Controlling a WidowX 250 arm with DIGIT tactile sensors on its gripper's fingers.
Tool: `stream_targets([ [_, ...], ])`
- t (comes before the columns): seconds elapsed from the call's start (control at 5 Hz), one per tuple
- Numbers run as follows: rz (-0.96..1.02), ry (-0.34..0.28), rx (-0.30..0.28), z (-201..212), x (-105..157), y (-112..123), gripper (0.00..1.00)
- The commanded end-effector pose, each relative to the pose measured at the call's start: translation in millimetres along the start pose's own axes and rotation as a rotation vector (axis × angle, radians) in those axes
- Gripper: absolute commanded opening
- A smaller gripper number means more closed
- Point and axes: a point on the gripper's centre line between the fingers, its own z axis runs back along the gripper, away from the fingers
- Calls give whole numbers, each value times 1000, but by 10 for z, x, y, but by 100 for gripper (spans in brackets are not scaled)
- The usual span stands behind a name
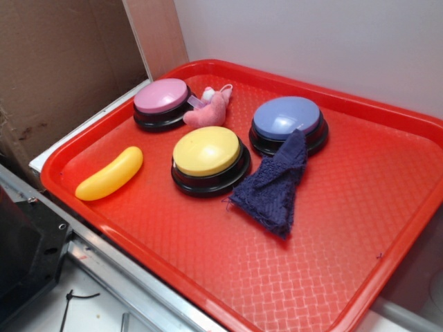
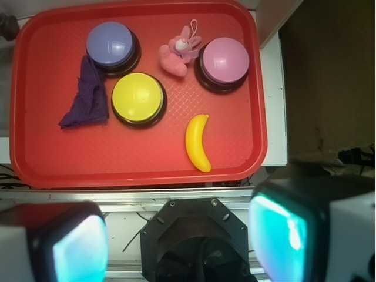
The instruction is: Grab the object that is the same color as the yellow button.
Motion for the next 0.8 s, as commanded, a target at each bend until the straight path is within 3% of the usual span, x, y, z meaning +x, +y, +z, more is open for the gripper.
stream_targets([
  [0.0, 0, 0, 0, 0, 0, 0, 100],
  [0.4, 154, -64, 11, -500, 23, 30, 100],
  [0.6, 211, -97, 44, -824, 31, 132, 100],
])
